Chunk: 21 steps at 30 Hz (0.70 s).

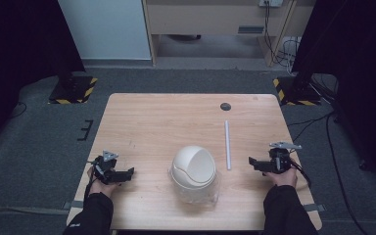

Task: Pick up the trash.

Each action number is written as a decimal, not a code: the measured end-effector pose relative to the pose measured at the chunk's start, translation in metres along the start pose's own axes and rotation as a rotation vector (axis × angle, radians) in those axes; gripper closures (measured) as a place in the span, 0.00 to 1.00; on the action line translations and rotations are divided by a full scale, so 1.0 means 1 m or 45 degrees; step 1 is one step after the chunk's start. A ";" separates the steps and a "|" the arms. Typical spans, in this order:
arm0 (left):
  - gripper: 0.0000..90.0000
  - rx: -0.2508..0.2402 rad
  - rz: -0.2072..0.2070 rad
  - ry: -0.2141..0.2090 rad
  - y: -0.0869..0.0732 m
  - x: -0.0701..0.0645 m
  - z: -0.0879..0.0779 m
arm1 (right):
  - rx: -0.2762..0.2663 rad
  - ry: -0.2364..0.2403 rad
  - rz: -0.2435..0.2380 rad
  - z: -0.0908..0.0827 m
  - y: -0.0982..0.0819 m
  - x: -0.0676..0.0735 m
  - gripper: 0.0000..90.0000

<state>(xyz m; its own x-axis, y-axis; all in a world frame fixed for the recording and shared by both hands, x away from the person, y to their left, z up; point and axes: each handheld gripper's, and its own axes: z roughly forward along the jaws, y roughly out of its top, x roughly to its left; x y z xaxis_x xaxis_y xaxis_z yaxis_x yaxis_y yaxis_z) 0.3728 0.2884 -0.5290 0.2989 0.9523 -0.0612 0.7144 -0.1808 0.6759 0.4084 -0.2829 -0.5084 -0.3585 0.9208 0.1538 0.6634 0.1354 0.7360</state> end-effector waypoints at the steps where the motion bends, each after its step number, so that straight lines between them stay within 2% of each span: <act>1: 0.06 0.000 0.000 0.000 0.000 0.000 0.000 | -0.006 -0.004 -0.003 -0.001 0.001 0.001 0.03; 2: 0.06 -0.016 -0.020 -0.009 0.001 0.000 -0.002 | -0.012 -0.005 -0.011 -0.002 0.002 0.001 0.04; 4: 0.07 -0.025 -0.023 -0.012 0.002 0.000 -0.003 | -0.018 -0.005 -0.009 -0.003 0.003 0.002 0.04; 6: 0.07 -0.062 -0.067 -0.038 0.004 -0.001 -0.007 | -0.033 -0.005 -0.009 -0.007 0.005 0.002 0.03; 10: 0.07 -0.085 -0.086 -0.053 0.005 -0.003 -0.010 | -0.063 -0.004 -0.019 -0.013 0.008 0.003 0.03; 18: 0.08 -0.036 -0.036 -0.056 0.005 -0.009 -0.007 | -0.130 0.002 -0.035 -0.023 0.015 0.006 0.03; 21: 0.08 -0.019 -0.028 -0.054 0.005 -0.009 -0.006 | -0.149 -0.003 -0.065 -0.026 0.019 0.007 0.03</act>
<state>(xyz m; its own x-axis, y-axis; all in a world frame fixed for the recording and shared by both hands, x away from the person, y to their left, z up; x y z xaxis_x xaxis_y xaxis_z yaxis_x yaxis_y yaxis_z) 0.3697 0.2803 -0.5207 0.3102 0.9446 -0.1072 0.7117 -0.1560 0.6850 0.4012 -0.2833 -0.4765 -0.3881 0.9148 0.1123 0.5632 0.1389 0.8145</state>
